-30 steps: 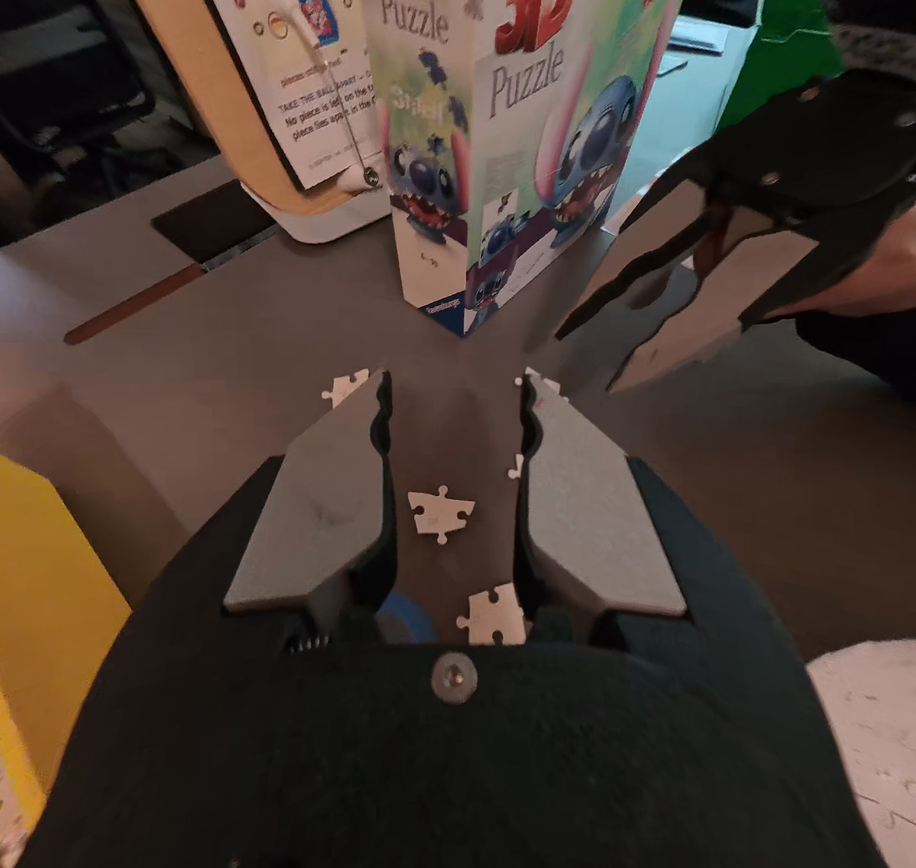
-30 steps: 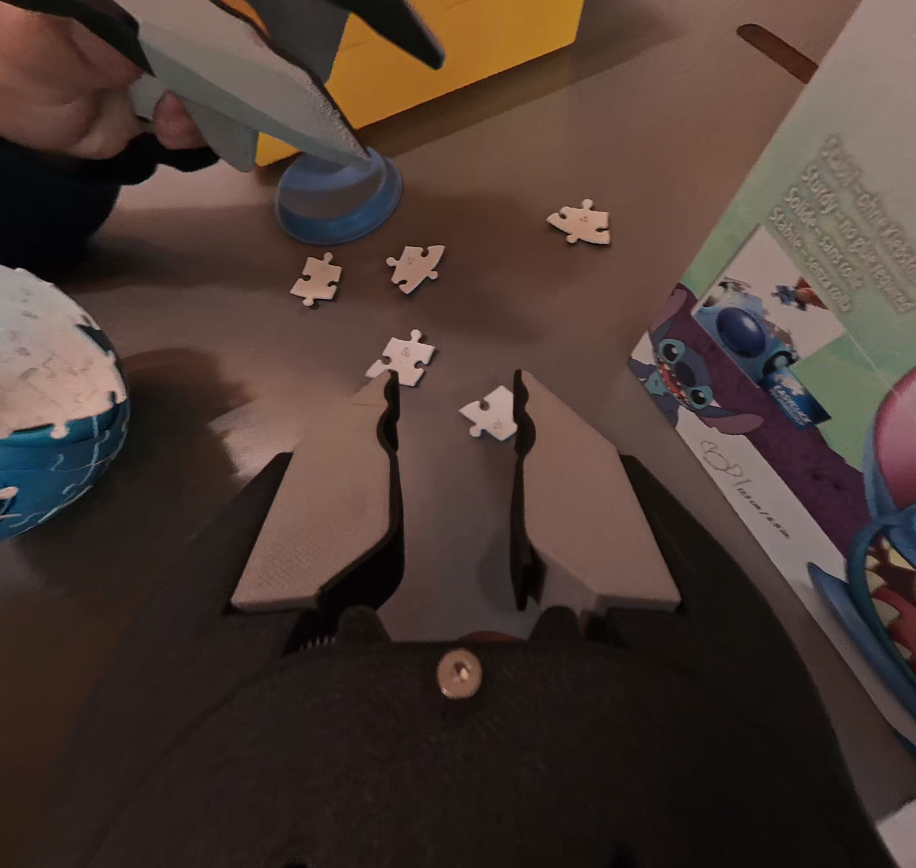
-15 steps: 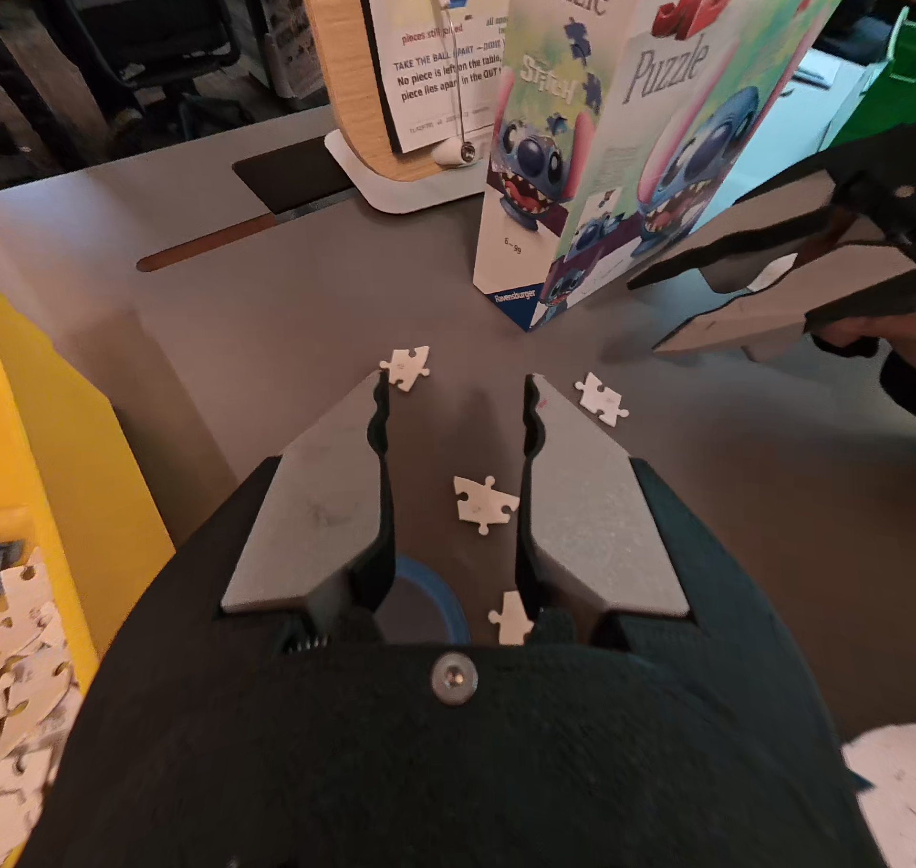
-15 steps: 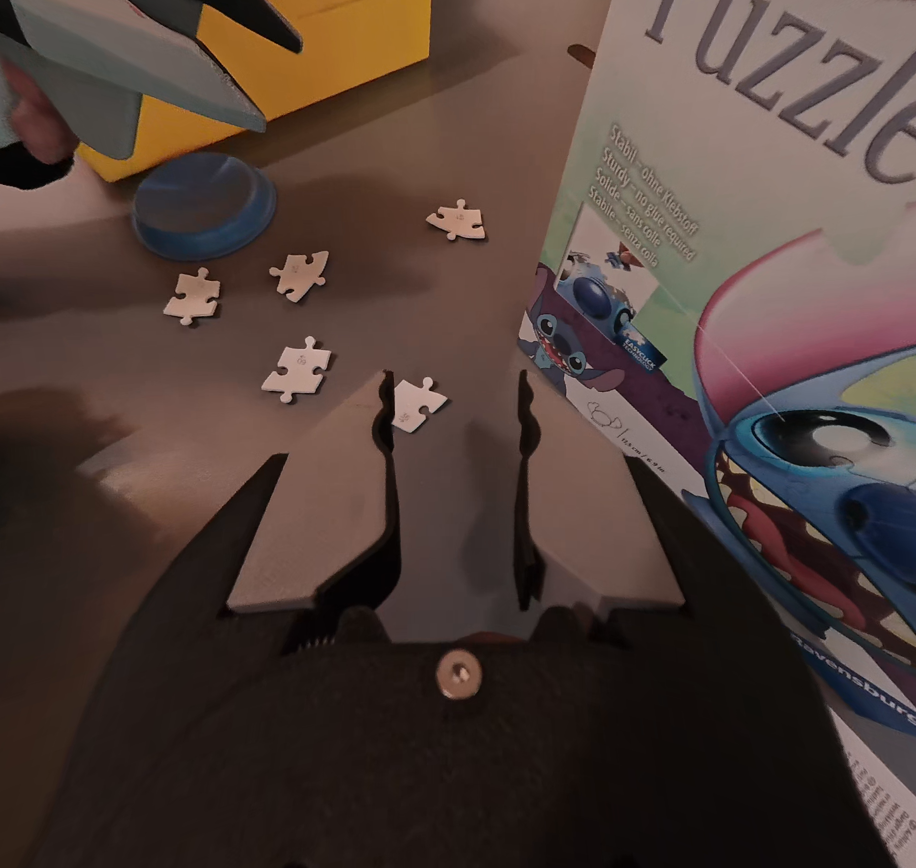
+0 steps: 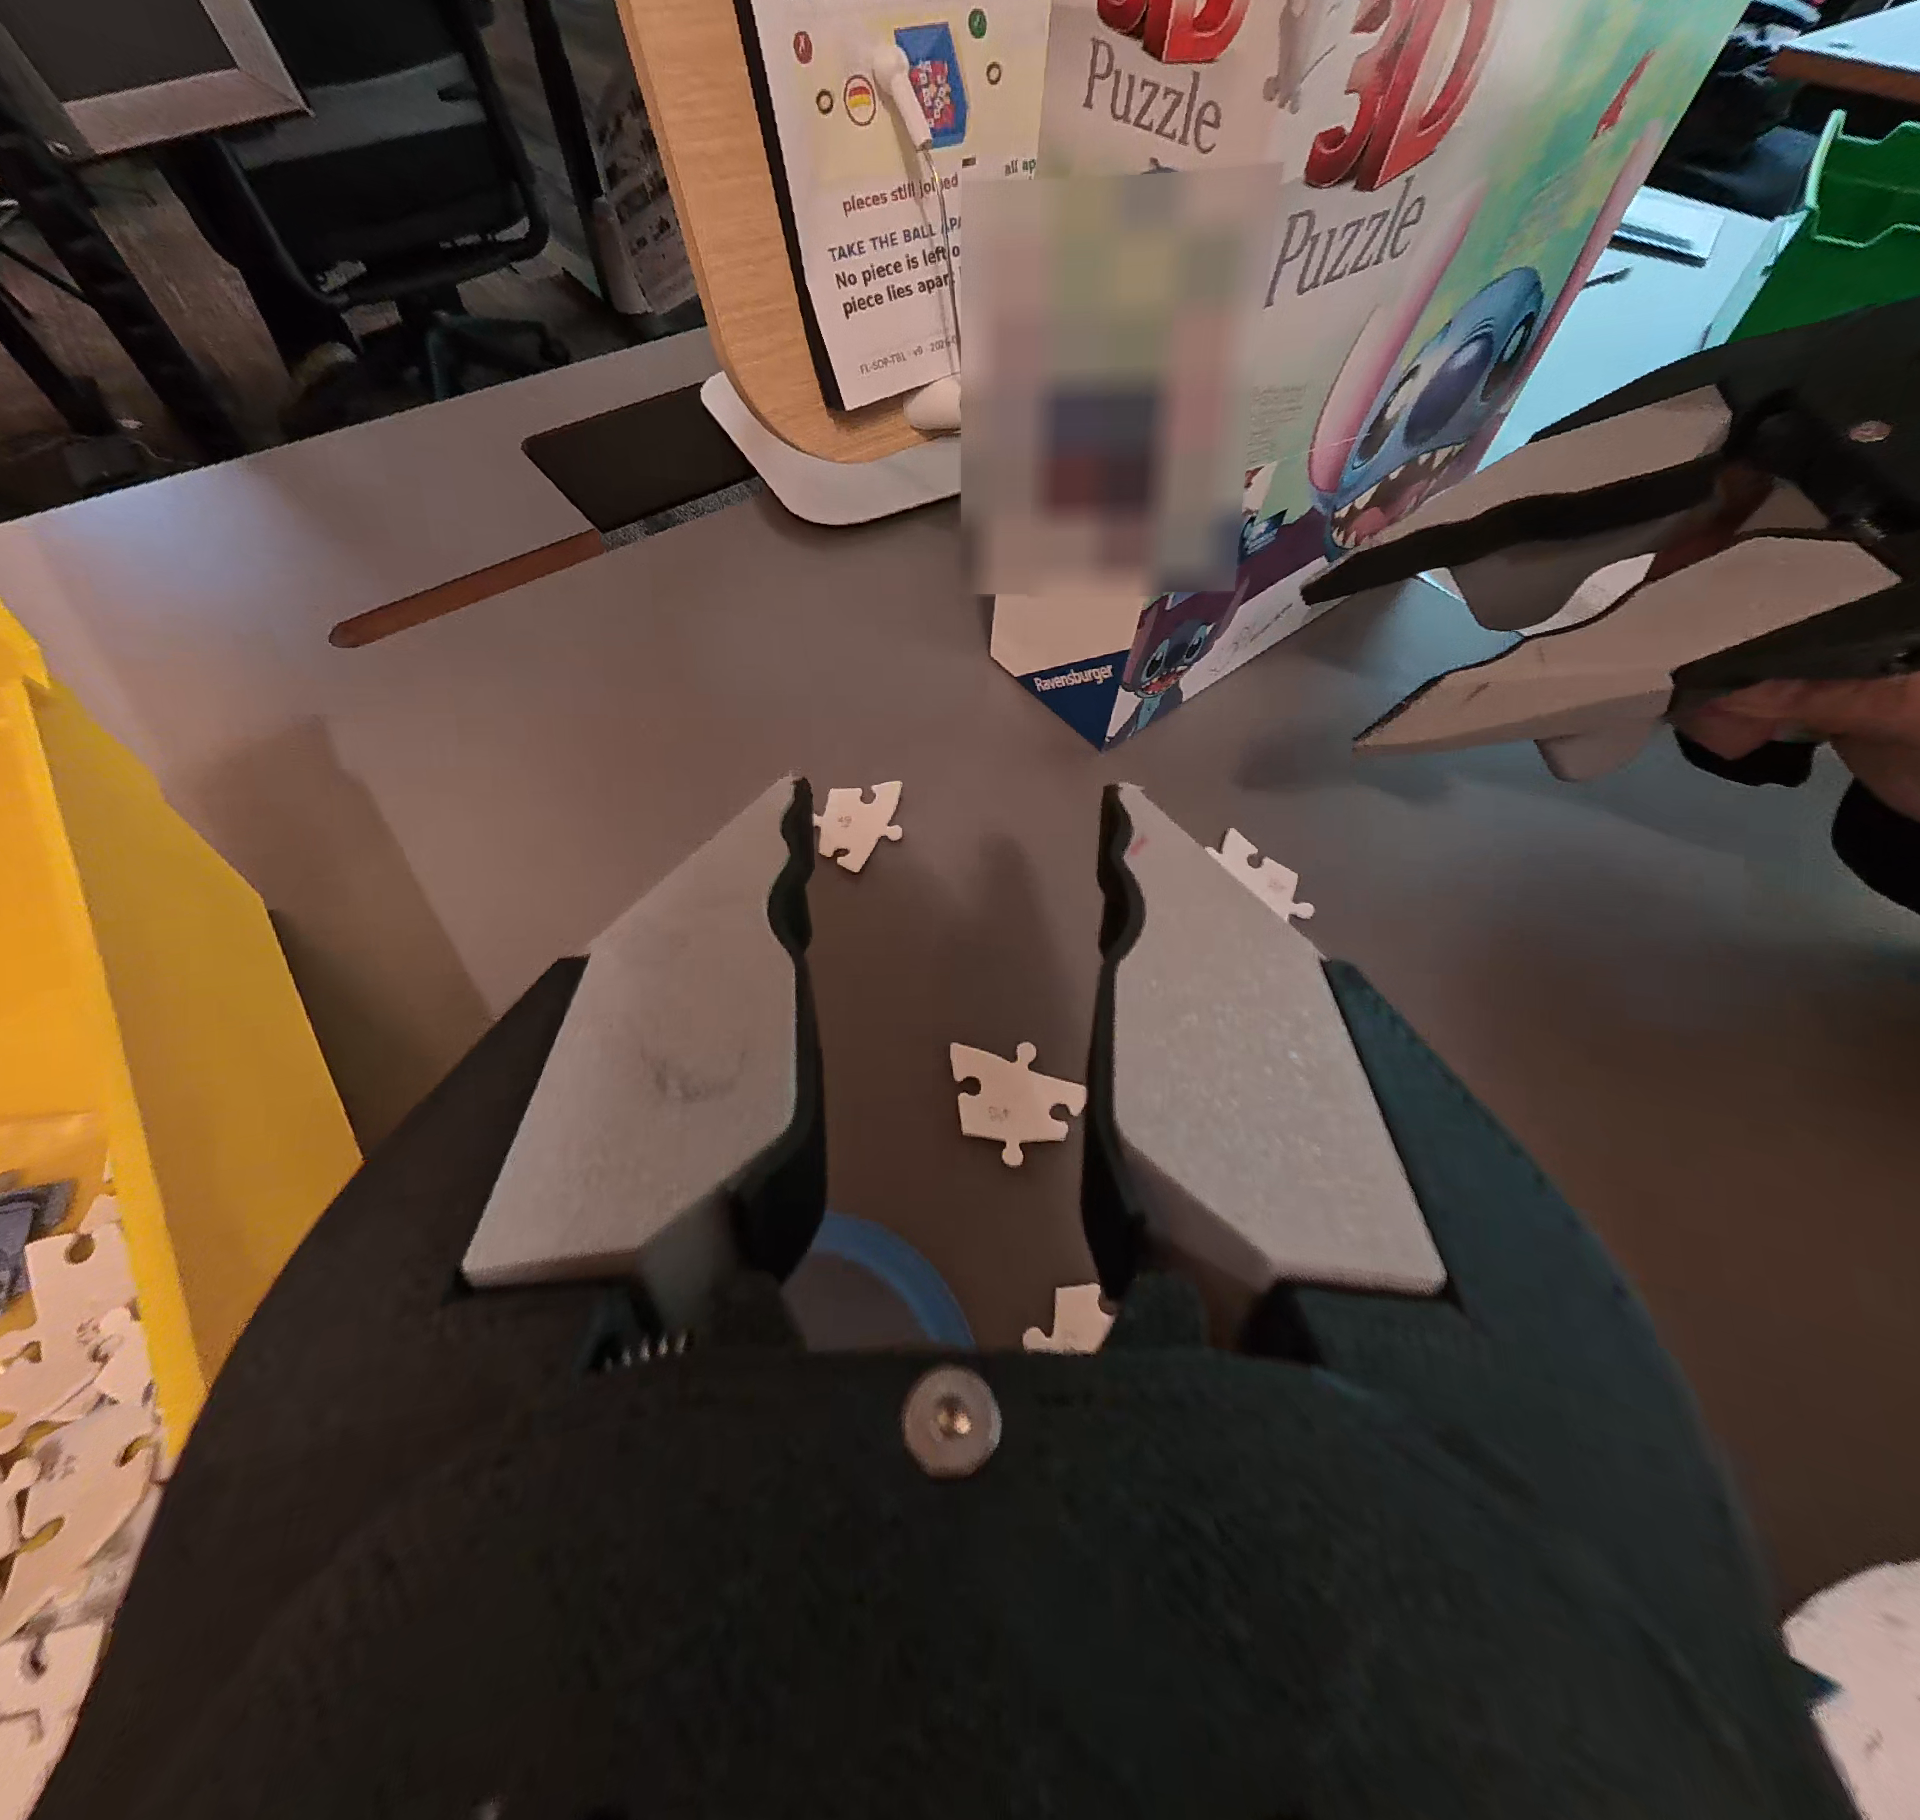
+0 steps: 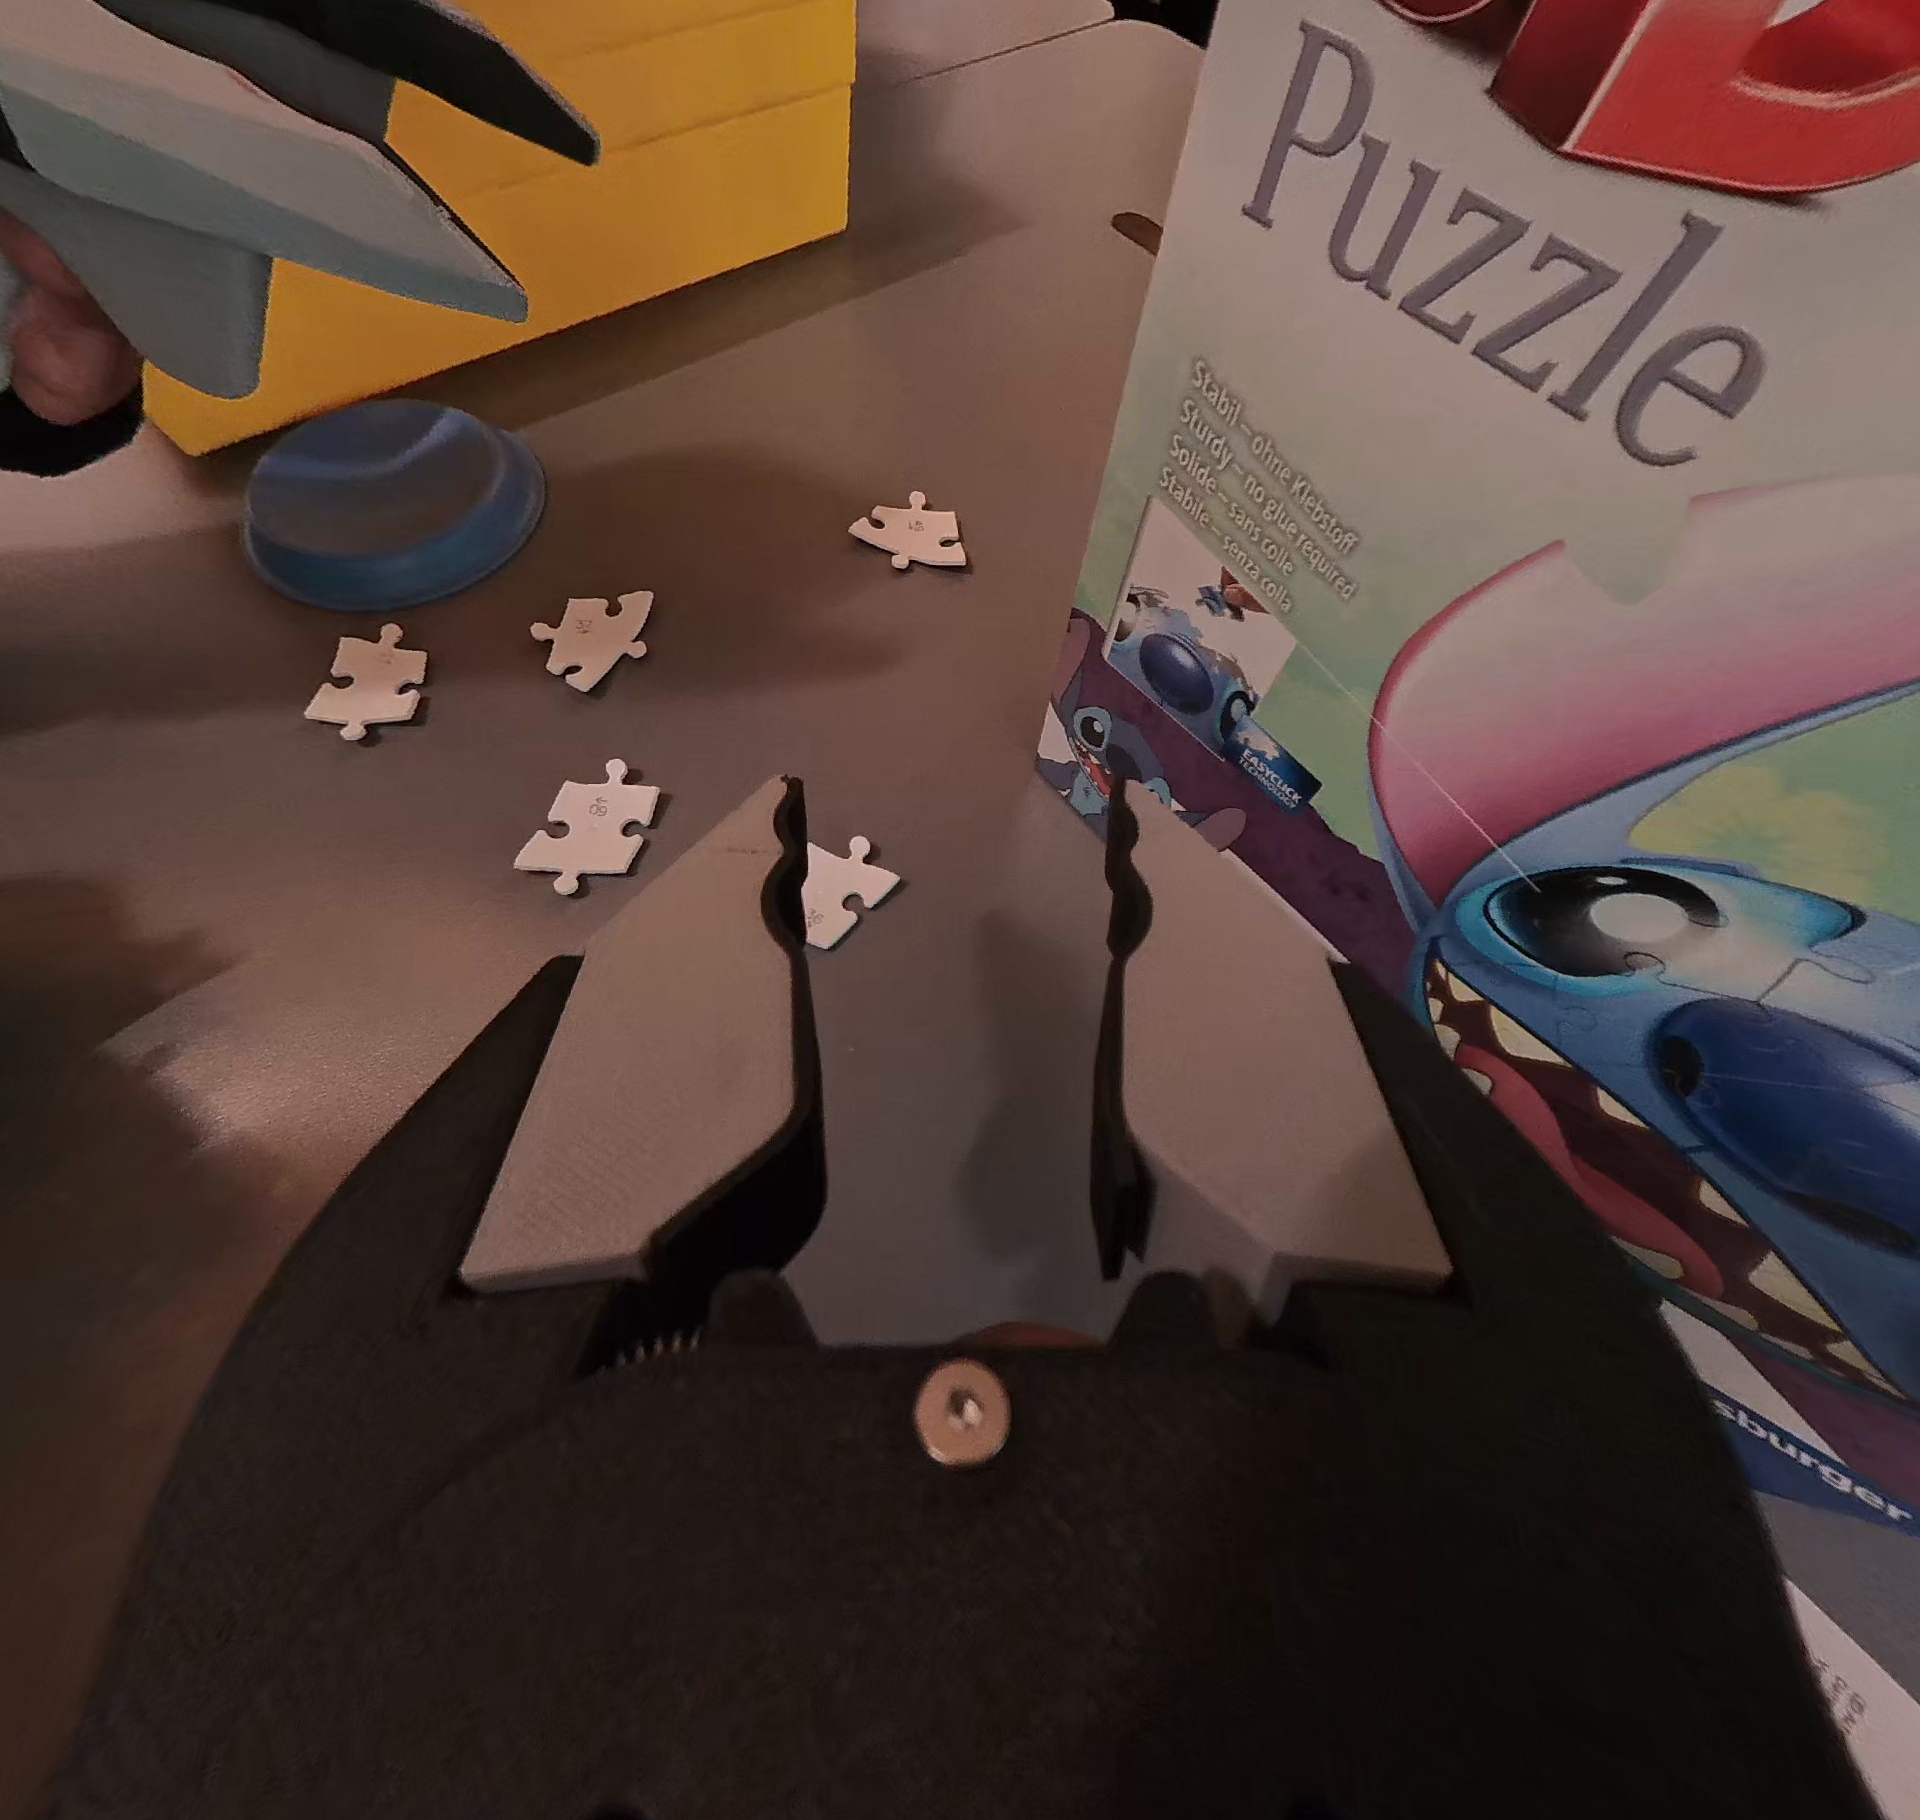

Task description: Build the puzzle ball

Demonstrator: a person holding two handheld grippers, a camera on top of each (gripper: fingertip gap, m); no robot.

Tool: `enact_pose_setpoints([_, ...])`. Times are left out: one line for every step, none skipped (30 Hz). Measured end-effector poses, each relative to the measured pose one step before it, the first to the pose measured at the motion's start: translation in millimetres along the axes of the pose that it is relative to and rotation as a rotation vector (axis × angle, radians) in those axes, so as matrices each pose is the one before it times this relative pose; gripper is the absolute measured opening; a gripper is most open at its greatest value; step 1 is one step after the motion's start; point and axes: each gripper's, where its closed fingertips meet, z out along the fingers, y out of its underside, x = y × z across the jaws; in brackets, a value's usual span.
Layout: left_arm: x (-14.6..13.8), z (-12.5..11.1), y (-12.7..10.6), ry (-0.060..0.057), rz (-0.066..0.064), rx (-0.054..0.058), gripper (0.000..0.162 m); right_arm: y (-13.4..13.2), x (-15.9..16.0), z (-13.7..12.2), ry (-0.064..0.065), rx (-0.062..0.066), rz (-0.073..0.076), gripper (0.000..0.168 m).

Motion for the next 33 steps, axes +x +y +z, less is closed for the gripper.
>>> enact_pose_setpoints([0.42, 0.84, 1.39, 0.0036, -0.0026, -0.0069, 0.053, 0.79, -0.81, 0.61, -0.0018, -0.0052, -0.0028, 0.056])
enact_pose_setpoints([0.31, 0.51, 0.77, 0.0009, 0.0002, -0.0038, 0.053, 0.57, -0.54, 0.45, -0.0003, -0.0032, -0.0029, 0.056])
enact_pose_setpoints([0.31, 0.39, 0.45, 0.0003, 0.0026, -0.0014, 0.053, 0.47, -0.87, 0.56, -0.0023, -0.0028, -0.0023, 0.056])
enact_pose_setpoints([0.33, 0.38, 0.74, 0.0006, 0.0022, -0.005, 0.053, 0.6, -0.97, 0.52, -0.0037, -0.0038, -0.001, 0.056])
enact_pose_setpoints([-0.04, 0.38, 0.74, -0.0015, 0.0019, -0.0041, 0.053, 0.42, -0.85, 0.54, -0.0023, -0.0021, -0.001, 0.056])
enact_pose_setpoints([-0.04, 0.21, 0.43, -0.0005, 0.0018, -0.0017, 0.053, 0.28, -0.85, 0.51, -0.0022, -0.0018, -0.0021, 0.056])
enact_pose_setpoints([0.32, 0.24, 0.49, 0.0013, 0.0001, -0.0033, 0.053, 0.47, -0.81, 0.37, -0.0022, -0.0041, -0.0027, 0.056])
enact_pose_setpoints([0.56, 0.19, 0.13, 0.0025, -0.0005, -0.0009, 0.053, 0.38, -0.46, 0.2, 0.0005, -0.0034, -0.0033, 0.055])
enact_pose_setpoints([0.61, 0.05, -0.17, 0.0022, 0.0002, 0.0014, 0.053, -0.25, -0.14, -0.11, 0.0026, 0.0002, -0.004, 0.055])
enact_pose_setpoints([0.47, 0.16, 0.09, 0.0012, 0.0011, -0.0003, 0.053, -0.21, -0.21, -0.03, 0.0017, 0.0005, -0.0035, 0.055])
enact_pose_setpoints([0.15, 0.38, 0.55, -0.0006, 0.0012, -0.0035, 0.053, -0.09, -0.23, -0.16, 0.0007, -0.001, -0.0023, 0.055])
enact_pose_setpoints([0.08, 0.37, 0.61, -0.0011, 0.0014, -0.003, 0.053, -0.23, -0.29, -0.15, 0.0005, 0.0004, -0.0017, 0.055])
enact_pose_setpoints([0.07, 0.34, 0.49, -0.0006, 0.0012, -0.0018, 0.053, -0.49, -0.3, -0.17, 0.0006, 0.002, -0.0011, 0.055])
enact_pose_setpoints([-0.03, 0.42, 0.56, 0.0002, -0.0003, -0.0028, 0.053, -0.39, -0.39, -0.2, -0.0004, 0.0013, -0.0005, 0.055])
enact_pose_setpoints([0.19, 0.3, 0.44, 0.0022, -0.0021, -0.0022, 0.053, -0.42, -0.3, -0.18, -0.0004, 0.0015, -0.0002, 0.055])
enact_pose_setpoints([0.46, 0.22, 0.0, 0.0039, -0.0019, 0.0011, 0.052, -0.5, -0.31, -0.19, -0.0005, 0.0025, -0.0001, 0.055])
enact_pose_setpoints([0.48, 0.13, 0.13, 0.0041, -0.002, -0.0008, 0.052, -0.23, -0.3, -0.01, -0.0006, 0.001, 0.0004, 0.055])
enact_pose_setpoints([-0.06, 0.11, 0.32, 0.0005, -0.0017, -0.0025, 0.052, 0.13, -0.27, 0.13, -0.0007, -0.0011, 0.0005, 0.055])
enact_pose_setpoints([-0.04, 0.09, 0.12, -0.0002, 0.0, -0.0005, 0.052, 0.24, 0.08, 0.2, 0.0004, -0.0012, 0.0007, 0.055])
enact_pose_setpoints([0.4, 0.06, 0.05, 0.0023, 0.0001, -0.0007, 0.052, 0.26, 0.02, 0.17, 0.0001, 0.0, 0.001, 0.055])
enact_pose_setpoints([0.46, -0.06, -0.03, 0.0023, -0.0005, -0.0005, 0.052, 0.21, -0.01, 0.29, -0.0017, 0.0, 0.0018, 0.055])
enact_pose_setpoints([0.79, 0.0, -0.37, 0.003, 0.0007, 0.0016, 0.052, 0.16, -0.09, 0.21, -0.0015, -0.0003, 0.0021, 0.056])
enact_pose_setpoints([0.72, -0.07, -0.24, 0.0028, 0.0013, 0.0006, 0.052, -0.1, 0.29, 0.03, 0.0004, 0.0011, 0.0011, 0.056])
enact_pose_setpoints([0.62, -0.15, -0.04, 0.0016, 0.0019, -0.0008, 0.052, -0.03, 0.5, -0.12, 0.0014, 0.0013, 0.0004, 0.055])
enact_pose_setpoints([0.31, -0.12, -0.1, -0.0002, 0.0024, -0.0004, 0.052, -0.14, 0.59, -0.35, 0.002, 0.0003, 0.0007, 0.055])
enact_pose_setpoints([0.27, -0.28, -0.28, -0.0004, 0.0016, -0.0001, 0.052, -0.42, 0.55, -0.66, 0.0013, 0.0016, 0.0006, 0.055])
enact_pose_setpoints([0.46, -0.46, -0.72, 0.0008, 0.0008, 0.0026, 0.052, -0.82, 0.51, -0.8, 0.0021, 0.004, 0.0004, 0.055])
enact_pose_setpoints([0.61, -0.63, -0.9, 0.0022, 0.0003, 0.0029, 0.052, -1.04, 0.61, -0.95, 0.003, 0.0047, -0.0001, 0.055])
enact_pose_setpoints([0.44, -0.77, -0.81, 0.0019, 0.0007, 0.0016, 0.052, -0.87, 0.75, -1.03, 0.0036, 0.0034, -0.0007, 0.055])
enact_pose_setpoints([0.53, -1.02, -0.76, 0.0018, 0.0024, -0.0008, 0.052, -1.0, 0.69, -1.08, 0.0039, 0.0037, -0.0005, 0.056])
enact_pose_setpoints([0.24, -1.51, -1.27, 0.0006, 0.0035, -0.0002, 0.052, -1.44, 0.45, -1.24, 0.0027, 0.0066, -0.0001, 0.055])
enact_pose_setpoints([0.51, -2.21, -2.65, 0.0006, 0.0025, 0.0072, 0.05, -1.6, 0.17, -1.18, 0.0016, 0.0077, 0.0004, 0.055])
enact_pose_setpoints([1.23, -2.8, -3.77, 0.0063, -0.0012, 0.0144, 0.05, -1.32, 0.26, -1.12, 0.002, 0.0068, 0.0011, 0.055])
